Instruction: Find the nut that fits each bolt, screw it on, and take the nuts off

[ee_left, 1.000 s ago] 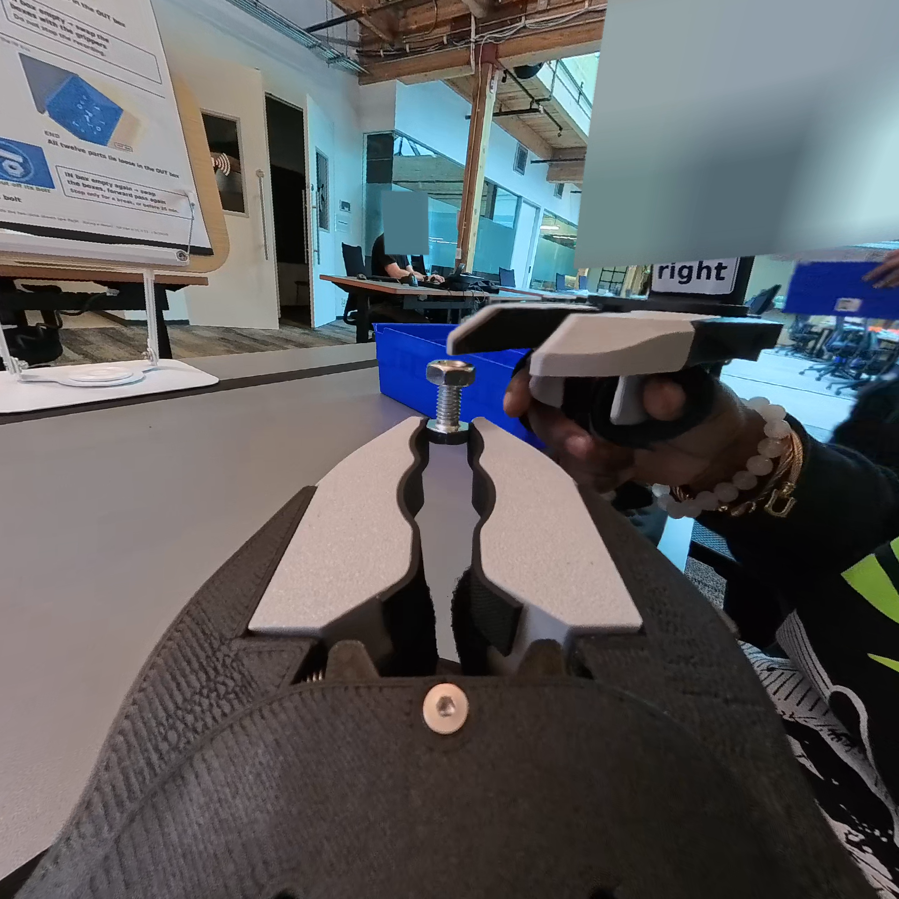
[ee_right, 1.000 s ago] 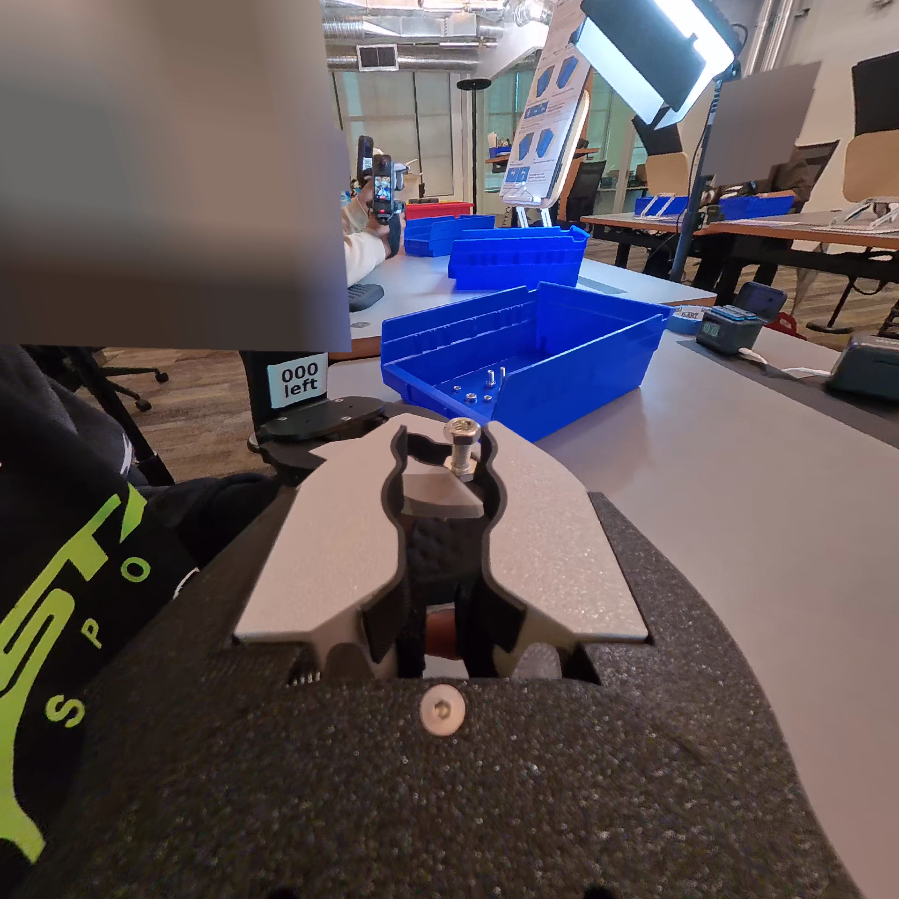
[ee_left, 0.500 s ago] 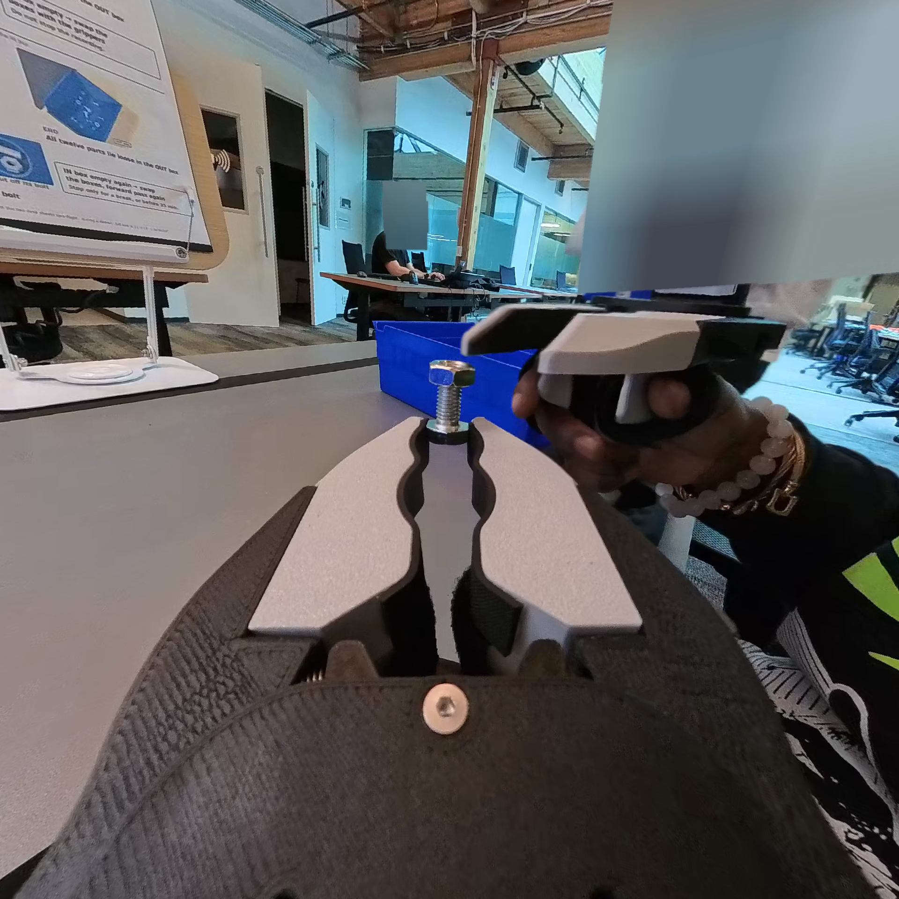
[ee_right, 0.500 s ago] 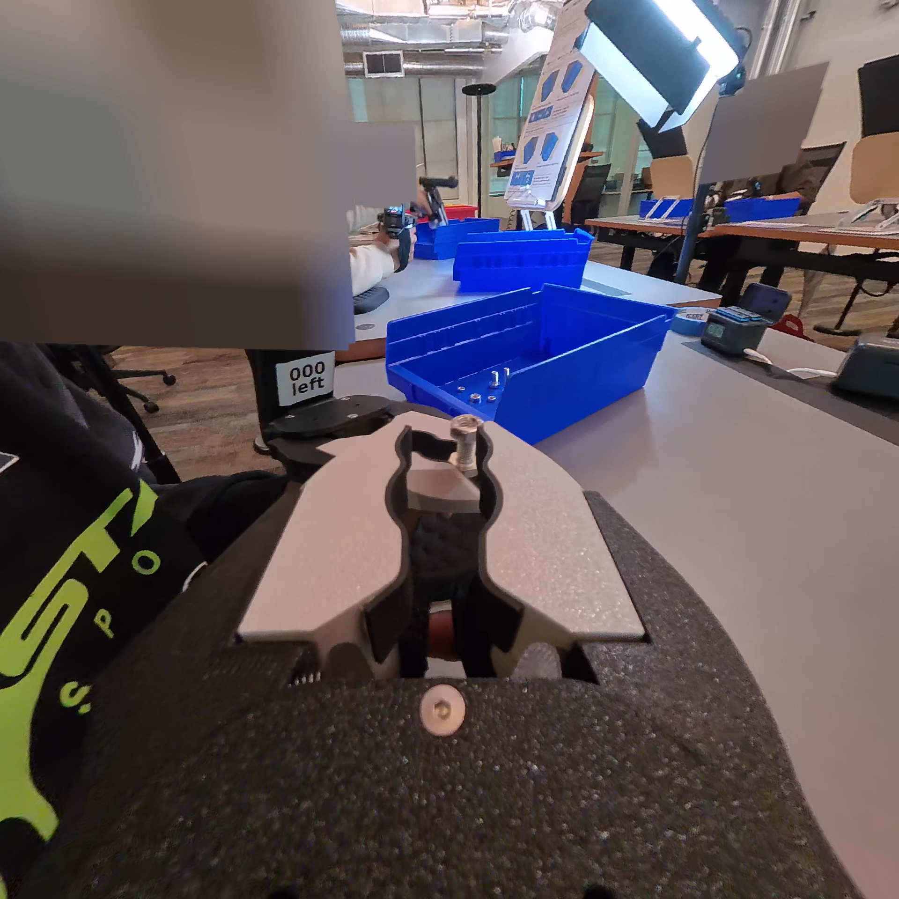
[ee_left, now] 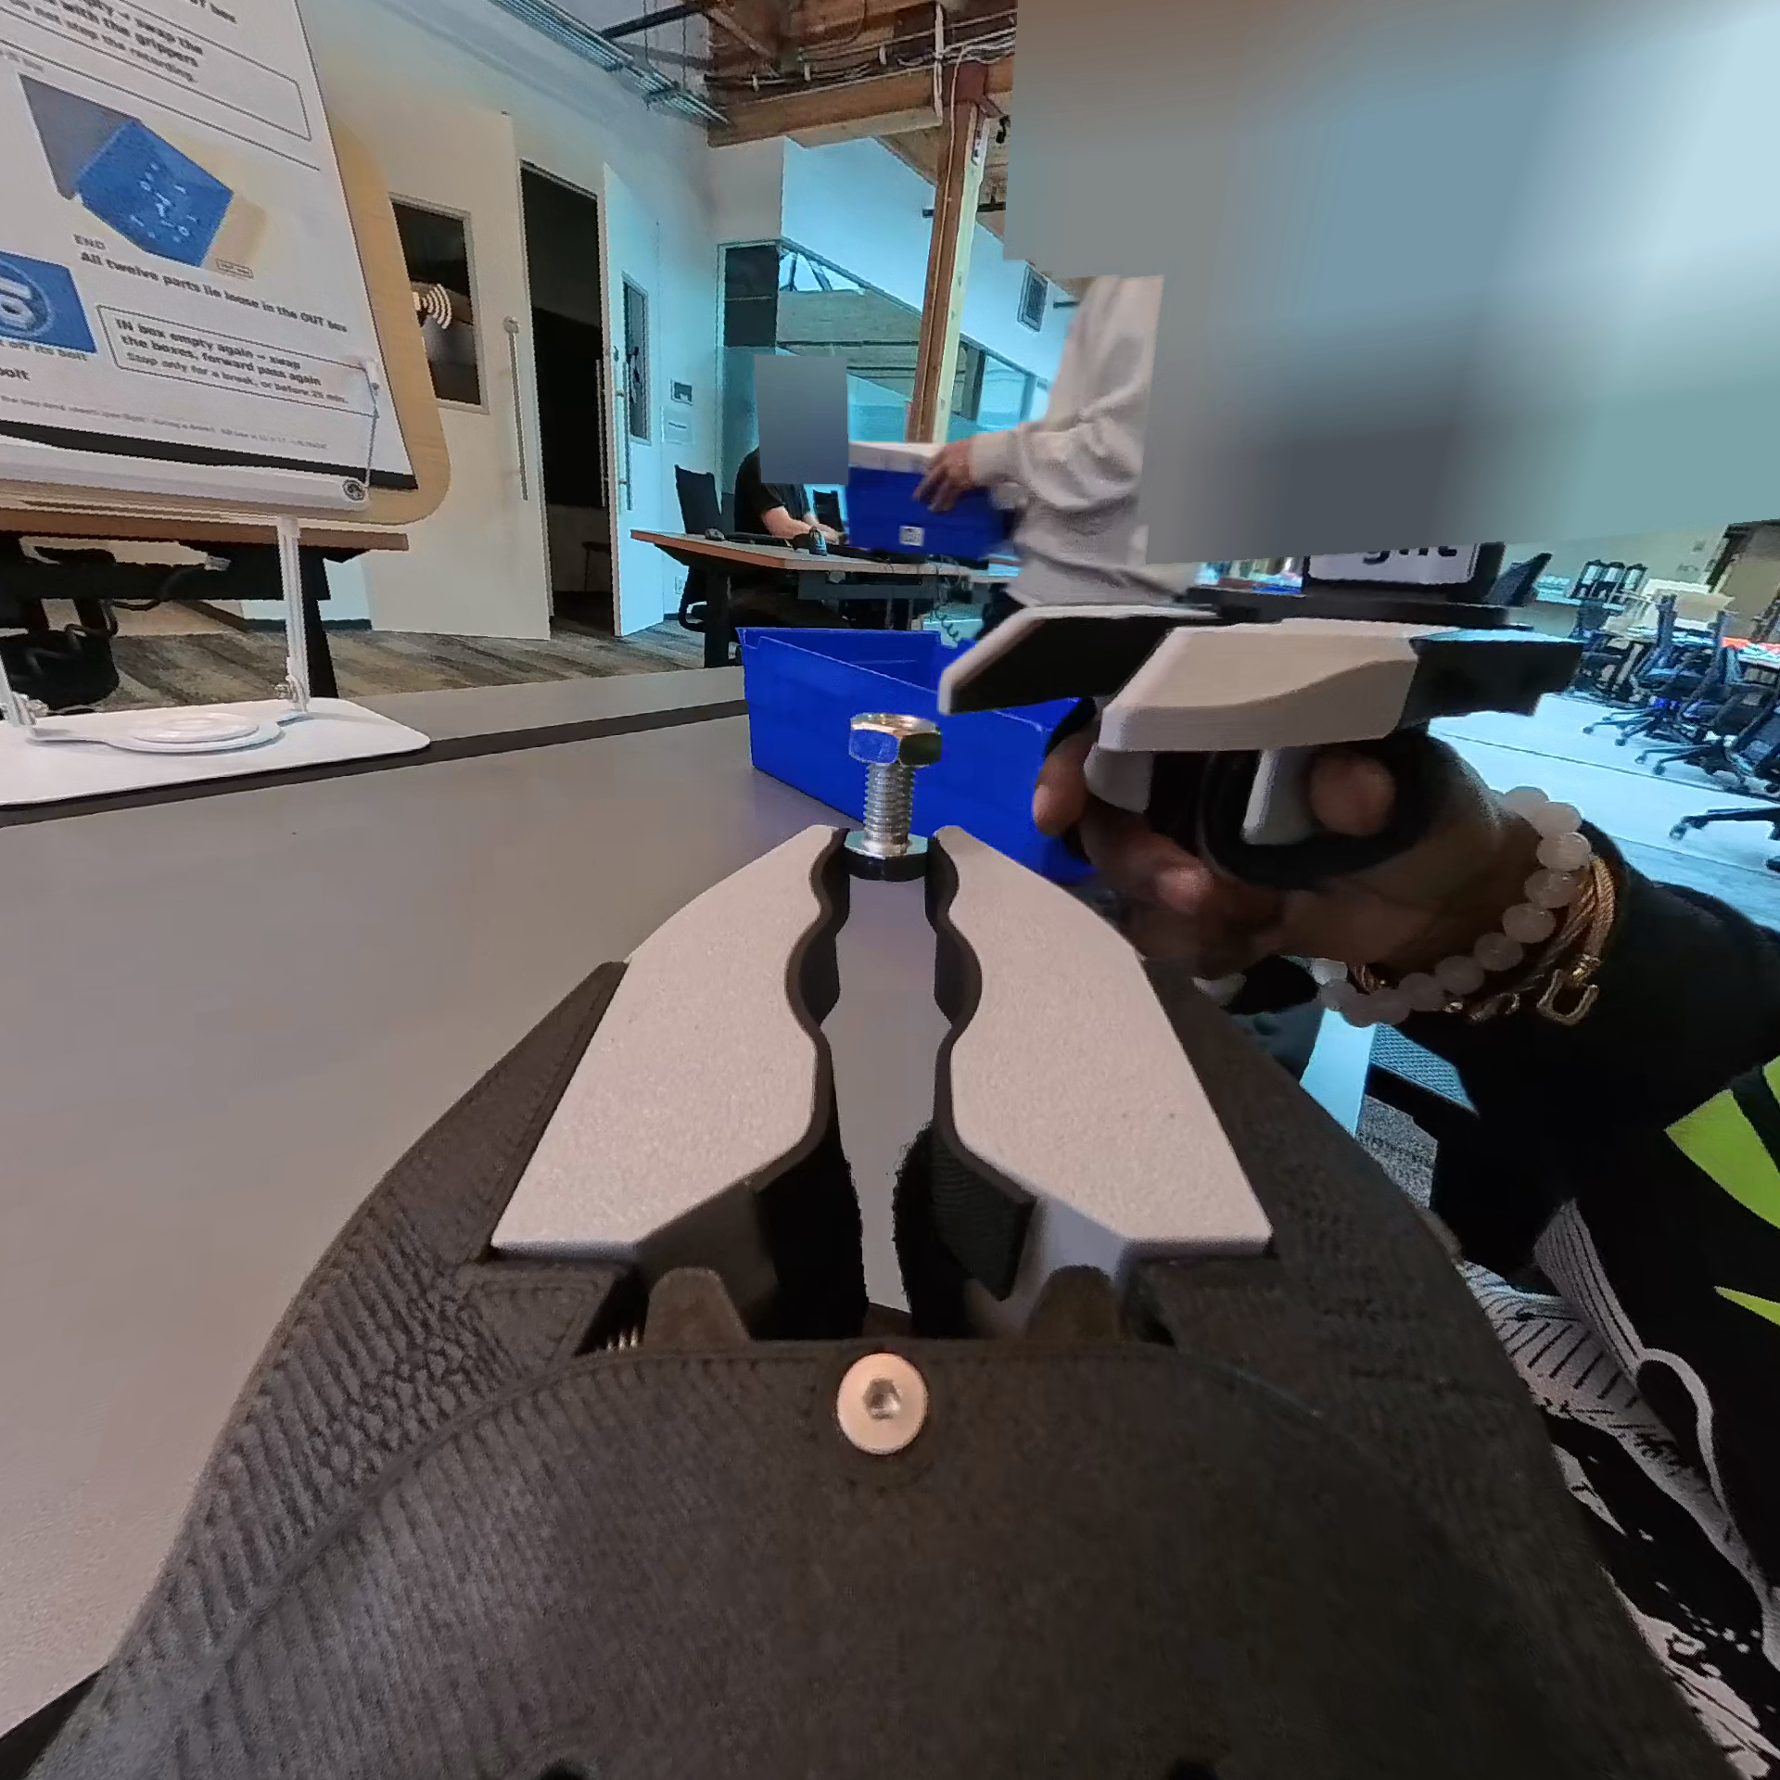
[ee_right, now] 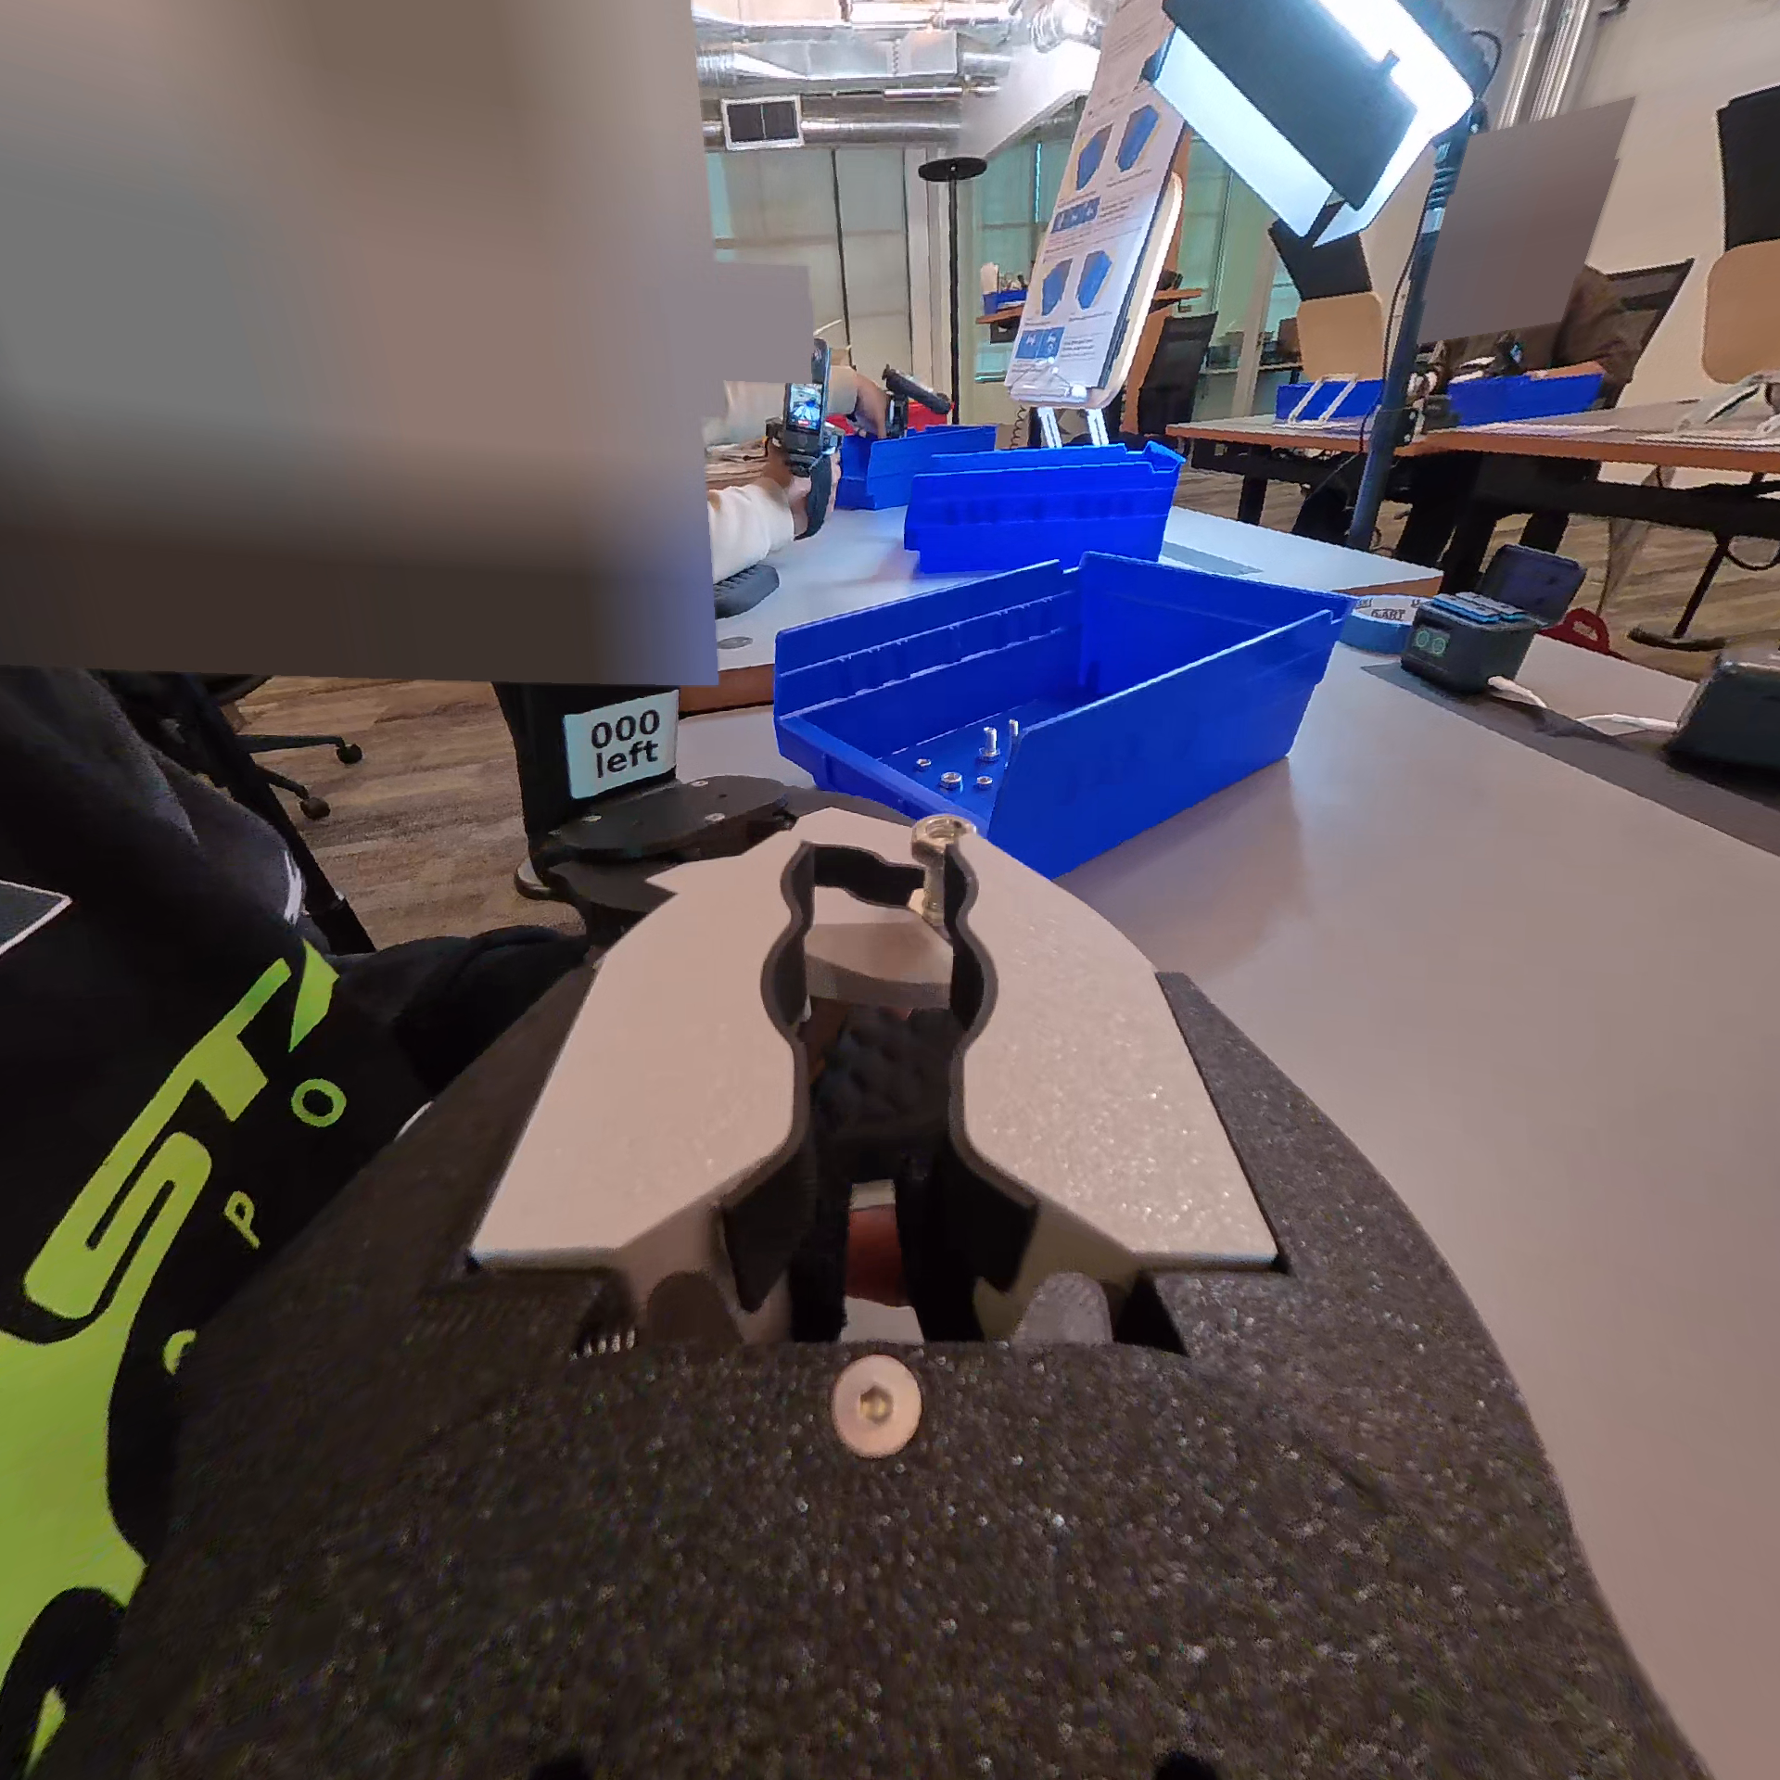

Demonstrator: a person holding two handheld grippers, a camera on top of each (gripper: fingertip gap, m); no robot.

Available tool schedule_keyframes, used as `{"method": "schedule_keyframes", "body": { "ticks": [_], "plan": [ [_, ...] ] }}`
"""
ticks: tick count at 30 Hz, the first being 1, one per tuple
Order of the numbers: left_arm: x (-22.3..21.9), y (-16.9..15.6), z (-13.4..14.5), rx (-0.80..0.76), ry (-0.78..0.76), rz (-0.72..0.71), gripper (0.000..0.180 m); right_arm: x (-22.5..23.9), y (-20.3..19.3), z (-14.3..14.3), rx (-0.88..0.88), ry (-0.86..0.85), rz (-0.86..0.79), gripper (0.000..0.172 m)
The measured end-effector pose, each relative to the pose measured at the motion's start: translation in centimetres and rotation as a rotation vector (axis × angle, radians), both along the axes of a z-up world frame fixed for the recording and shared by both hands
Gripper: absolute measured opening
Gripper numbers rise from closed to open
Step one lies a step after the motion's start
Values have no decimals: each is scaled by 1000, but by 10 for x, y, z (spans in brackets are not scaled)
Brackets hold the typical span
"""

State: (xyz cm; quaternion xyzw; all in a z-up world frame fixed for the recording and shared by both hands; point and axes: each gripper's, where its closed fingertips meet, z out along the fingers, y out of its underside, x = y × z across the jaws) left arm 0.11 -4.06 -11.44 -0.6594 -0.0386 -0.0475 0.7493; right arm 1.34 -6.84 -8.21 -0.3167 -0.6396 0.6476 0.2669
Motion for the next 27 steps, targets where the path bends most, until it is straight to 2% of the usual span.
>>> {"method": "schedule_keyframes", "body": {
  "ticks": [8,18,23,27],
  "plan": [
    [1,1,-1,-10,11,2,15,-12,-5,-6,-9,-18,6,40],
    [0,1,-1,-8,4,4,15,1,-3,-2,-7,-6,15,25],
    [2,1,-1,-11,15,-5,15,-13,-3,-3,-22,-2,2,43],
    [3,2,-3,-19,21,-6,15,-18,-12,-8,8,-6,31,45]
  ]
}}
